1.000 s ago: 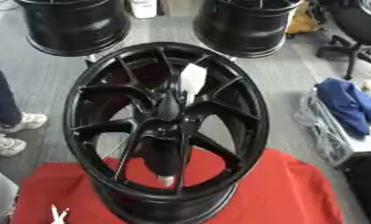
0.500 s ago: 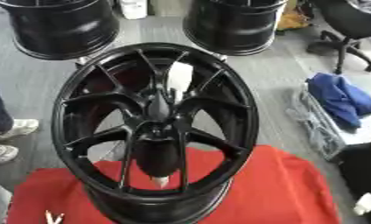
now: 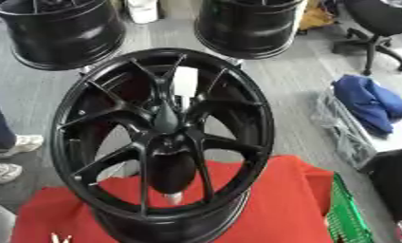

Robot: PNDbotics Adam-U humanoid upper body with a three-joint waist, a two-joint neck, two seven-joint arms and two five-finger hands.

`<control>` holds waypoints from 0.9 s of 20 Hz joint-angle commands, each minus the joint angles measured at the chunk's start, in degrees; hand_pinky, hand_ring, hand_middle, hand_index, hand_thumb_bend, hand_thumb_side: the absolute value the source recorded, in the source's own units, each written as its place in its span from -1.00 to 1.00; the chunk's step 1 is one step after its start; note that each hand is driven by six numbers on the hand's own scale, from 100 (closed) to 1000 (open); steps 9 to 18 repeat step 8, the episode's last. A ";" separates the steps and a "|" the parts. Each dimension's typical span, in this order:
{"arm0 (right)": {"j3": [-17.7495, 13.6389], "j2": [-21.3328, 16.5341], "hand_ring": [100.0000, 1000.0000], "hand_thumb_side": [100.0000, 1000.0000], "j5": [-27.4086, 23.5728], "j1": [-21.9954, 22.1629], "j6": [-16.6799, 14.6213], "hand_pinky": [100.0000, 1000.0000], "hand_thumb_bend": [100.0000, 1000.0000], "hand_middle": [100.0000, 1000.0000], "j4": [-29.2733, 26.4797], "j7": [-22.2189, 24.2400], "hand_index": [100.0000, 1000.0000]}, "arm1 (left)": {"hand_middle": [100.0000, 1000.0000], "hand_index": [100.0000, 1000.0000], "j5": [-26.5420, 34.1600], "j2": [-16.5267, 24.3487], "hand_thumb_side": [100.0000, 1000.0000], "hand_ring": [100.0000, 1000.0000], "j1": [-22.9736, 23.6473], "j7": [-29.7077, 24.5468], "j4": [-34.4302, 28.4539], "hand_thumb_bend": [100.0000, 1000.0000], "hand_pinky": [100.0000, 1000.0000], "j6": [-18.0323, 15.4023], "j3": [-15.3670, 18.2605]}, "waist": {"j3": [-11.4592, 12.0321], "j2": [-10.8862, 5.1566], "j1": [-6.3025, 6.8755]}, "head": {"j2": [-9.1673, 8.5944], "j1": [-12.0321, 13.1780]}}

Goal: Pull the pin out of the wheel hub.

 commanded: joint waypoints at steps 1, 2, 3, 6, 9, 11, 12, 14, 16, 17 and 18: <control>2.66 1.47 0.62 0.16 3.42 -0.09 -1.48 0.38 -1.00 1.00 -9.64 3.04 0.84 | 0.21 0.43 0.32 0.44 0.41 0.17 -0.72 -0.18 -0.85 -0.09 0.20 -0.35 -0.06 | 0.08 -0.47 0.18 | -0.10 0.68; 3.69 2.13 0.62 0.16 3.49 0.05 -2.04 0.38 -1.00 1.00 -11.87 4.00 0.83 | 0.21 0.43 0.36 0.36 0.41 0.17 -0.77 -0.26 -0.90 -0.10 0.21 -0.37 -0.13 | 0.09 -0.42 0.26 | -0.10 0.90; 4.91 2.85 0.62 0.16 3.68 0.02 -2.69 0.38 -1.00 1.00 -13.90 5.24 0.83 | 0.21 0.43 0.41 0.28 0.41 0.17 -0.83 -0.36 -0.93 -0.10 0.21 -0.38 -0.24 | 0.12 -0.36 0.39 | -0.10 1.16; 8.63 5.37 0.60 0.19 3.96 -0.34 -4.68 0.37 -1.00 1.00 -18.45 8.96 0.80 | 0.21 0.42 0.58 0.16 0.41 0.17 -0.90 -0.65 -1.02 -0.10 0.20 -0.49 -0.55 | 0.10 -0.15 0.77 | -0.10 1.92; 10.87 6.56 0.59 0.20 4.02 -0.59 -5.50 0.37 -1.00 1.00 -19.76 11.14 0.78 | 0.21 0.42 0.68 0.10 0.42 0.17 -0.92 -0.84 -1.03 -0.10 0.20 -0.54 -0.76 | -0.07 -0.04 0.93 | -0.10 2.16; 10.87 6.56 0.59 0.20 4.02 -0.59 -5.50 0.37 -1.00 1.00 -19.76 11.14 0.78 | 0.21 0.42 0.68 0.10 0.42 0.17 -0.92 -0.84 -1.03 -0.10 0.20 -0.54 -0.76 | -0.07 -0.04 0.93 | -0.10 2.16; 10.87 6.56 0.59 0.20 4.02 -0.59 -5.50 0.37 -1.00 1.00 -19.76 11.14 0.78 | 0.21 0.42 0.68 0.10 0.42 0.17 -0.92 -0.84 -1.03 -0.10 0.20 -0.54 -0.76 | -0.07 -0.04 0.93 | -0.10 2.16; 10.87 6.56 0.59 0.20 4.02 -0.59 -5.50 0.37 -1.00 1.00 -19.76 11.14 0.78 | 0.21 0.42 0.68 0.10 0.42 0.17 -0.92 -0.84 -1.03 -0.10 0.20 -0.54 -0.76 | -0.07 -0.04 0.93 | -0.10 2.16; 10.87 6.56 0.59 0.20 4.02 -0.59 -5.50 0.37 -1.00 1.00 -19.76 11.14 0.78 | 0.21 0.42 0.68 0.10 0.42 0.17 -0.92 -0.84 -1.03 -0.10 0.20 -0.54 -0.76 | -0.07 -0.04 0.93 | -0.10 2.16; 10.87 6.56 0.59 0.20 4.02 -0.59 -5.50 0.37 -1.00 1.00 -19.76 11.14 0.78 | 0.21 0.42 0.68 0.10 0.42 0.17 -0.92 -0.84 -1.03 -0.10 0.20 -0.54 -0.76 | -0.07 -0.04 0.93 | -0.10 2.16; 10.87 6.56 0.59 0.20 4.02 -0.59 -5.50 0.37 -1.00 1.00 -19.76 11.14 0.78 | 0.21 0.42 0.68 0.10 0.42 0.17 -0.92 -0.84 -1.03 -0.10 0.20 -0.54 -0.76 | -0.07 -0.04 0.93 | -0.10 2.16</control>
